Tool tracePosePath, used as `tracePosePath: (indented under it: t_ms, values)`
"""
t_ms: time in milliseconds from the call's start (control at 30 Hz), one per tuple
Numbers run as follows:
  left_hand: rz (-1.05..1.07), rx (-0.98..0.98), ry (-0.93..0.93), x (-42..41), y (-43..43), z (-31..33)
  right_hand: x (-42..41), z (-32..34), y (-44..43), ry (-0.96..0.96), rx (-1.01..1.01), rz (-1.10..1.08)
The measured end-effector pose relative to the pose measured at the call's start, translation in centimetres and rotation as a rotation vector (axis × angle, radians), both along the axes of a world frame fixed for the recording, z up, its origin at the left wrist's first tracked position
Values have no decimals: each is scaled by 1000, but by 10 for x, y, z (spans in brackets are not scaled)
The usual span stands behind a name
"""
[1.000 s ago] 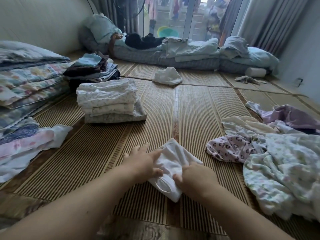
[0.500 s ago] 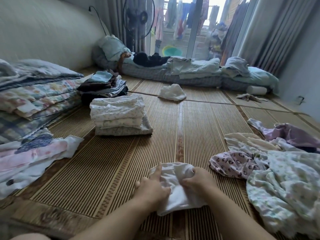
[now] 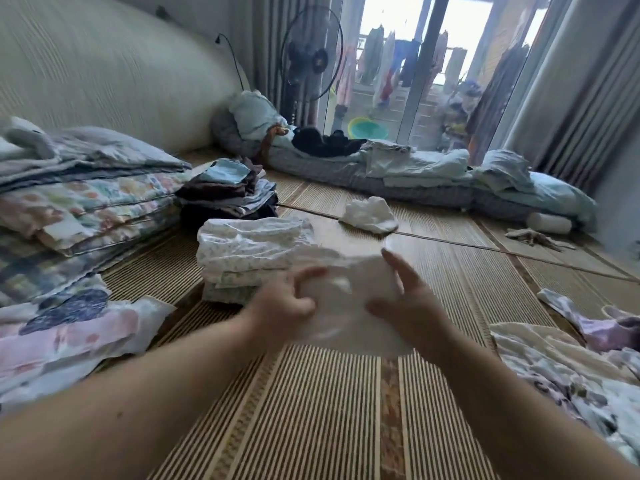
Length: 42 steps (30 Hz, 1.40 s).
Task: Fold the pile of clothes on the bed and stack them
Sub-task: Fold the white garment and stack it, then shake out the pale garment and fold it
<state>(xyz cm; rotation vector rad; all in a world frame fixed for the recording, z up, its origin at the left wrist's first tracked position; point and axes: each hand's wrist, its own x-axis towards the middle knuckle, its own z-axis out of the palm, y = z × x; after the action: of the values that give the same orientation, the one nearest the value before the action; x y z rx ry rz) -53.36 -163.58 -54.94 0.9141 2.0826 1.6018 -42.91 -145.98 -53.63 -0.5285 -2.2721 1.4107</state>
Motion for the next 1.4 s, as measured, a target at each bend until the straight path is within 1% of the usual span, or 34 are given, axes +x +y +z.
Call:
tracePosePath:
  t_ms: [100, 167, 267, 300, 367, 433, 467, 500, 567, 633, 667, 700, 767, 867, 933, 967, 1033, 1200, 1267, 1400]
  values:
    - [97, 14, 108, -68, -8, 32, -80, 27, -1, 14, 173, 45]
    - [147, 12, 133, -107, -14, 44, -129, 37, -4, 16, 267, 67]
    - [241, -25, 157, -160, -18, 46, -195, 34, -7, 17, 317, 86]
    - [276, -79, 180, -175, -18, 42, -211, 30, -7, 2, 327, 88]
    - [337, -309, 241, -202, -16, 30, -241, 17, -4, -55, 363, 86]
    - [384, -627, 323, -220, -10, 10, -260, 0, -3, -179, 508, 92]
    - [402, -741, 374, -224, -7, 0, -264, -8, -3, -256, 601, 103]
    - [415, -812, 426, -228, -5, -12, -268, -18, -3, -330, 672, 121]
    - [370, -886, 462, -231, -4, -29, -270, -36, -3, -500, 740, 145]
    - [299, -937, 428, -234, -5, -39, -268, -46, -2, -646, 702, 142]
    - [275, -961, 425, -234, -5, -41, -267, -48, -1, -689, 669, 140]
    - [263, -977, 432, -233, -6, -42, -266, -49, 0, -709, 659, 139]
    - [279, -952, 461, -227, -6, -40, -260, -46, 1, -669, 687, 127]
    - [309, -820, 588, -203, -3, -31, -233, -40, -2, -498, 768, 76]
    - [253, -760, 696, -175, 0, -21, -198, -33, -5, -405, 816, 52]
    - [199, -740, 726, -160, 1, -18, -179, -32, -7, -392, 833, 55]
    - [91, -694, 769, -119, 2, -13, -128, -26, -10, -423, 861, 54]
    - [-60, -503, 918, -1, 19, -10, 17, -11, -2, -494, 940, 8]
    - [-115, -499, 950, 53, 31, -8, 81, -9, 0, -543, 920, -42]
    - [-198, -555, 927, 146, 64, -17, 179, -20, 1, -539, 824, -179]
